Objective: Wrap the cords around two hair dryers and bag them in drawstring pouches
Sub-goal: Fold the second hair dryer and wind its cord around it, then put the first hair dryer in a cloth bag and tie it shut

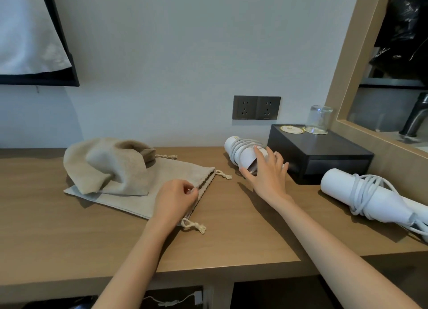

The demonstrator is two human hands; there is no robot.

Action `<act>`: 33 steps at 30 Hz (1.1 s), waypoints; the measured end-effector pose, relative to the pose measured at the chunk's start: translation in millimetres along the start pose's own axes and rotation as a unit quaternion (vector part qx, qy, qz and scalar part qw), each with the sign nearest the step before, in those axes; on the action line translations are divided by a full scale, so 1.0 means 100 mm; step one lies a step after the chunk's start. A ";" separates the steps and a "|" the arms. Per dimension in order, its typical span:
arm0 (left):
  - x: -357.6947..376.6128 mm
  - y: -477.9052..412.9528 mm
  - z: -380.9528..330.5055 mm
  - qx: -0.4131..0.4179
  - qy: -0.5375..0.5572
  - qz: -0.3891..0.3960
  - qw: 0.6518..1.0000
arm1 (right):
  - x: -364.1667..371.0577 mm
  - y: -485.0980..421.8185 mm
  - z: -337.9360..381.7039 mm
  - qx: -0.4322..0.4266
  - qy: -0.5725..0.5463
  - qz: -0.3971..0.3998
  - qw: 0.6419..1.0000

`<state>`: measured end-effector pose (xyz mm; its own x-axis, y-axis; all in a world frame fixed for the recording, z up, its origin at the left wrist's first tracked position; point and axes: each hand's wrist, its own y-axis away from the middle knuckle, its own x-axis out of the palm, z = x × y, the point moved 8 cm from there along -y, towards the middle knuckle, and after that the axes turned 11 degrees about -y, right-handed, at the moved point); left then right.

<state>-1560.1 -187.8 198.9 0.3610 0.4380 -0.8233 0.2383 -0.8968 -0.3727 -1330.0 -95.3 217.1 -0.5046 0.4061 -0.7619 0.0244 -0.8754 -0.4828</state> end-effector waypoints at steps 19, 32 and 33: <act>-0.81 0.34 0.39 -0.032 -0.140 -0.185 0.972 | 0.25 0.75 1.09 -0.207 -0.060 0.252 0.943; -0.47 -0.20 1.26 -0.158 -0.100 -0.040 0.982 | 0.59 0.99 1.28 -0.194 0.034 0.451 0.871; -0.53 -0.20 1.27 -0.153 -0.080 -0.072 0.982 | 0.60 1.00 1.28 -0.199 0.038 0.451 0.869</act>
<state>-1698.3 -201.2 195.4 0.1640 0.5220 -0.8370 0.5450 -0.7552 -0.3642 -1468.5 -192.1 178.1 -0.0681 -0.3692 -0.9268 0.6847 -0.6930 0.2257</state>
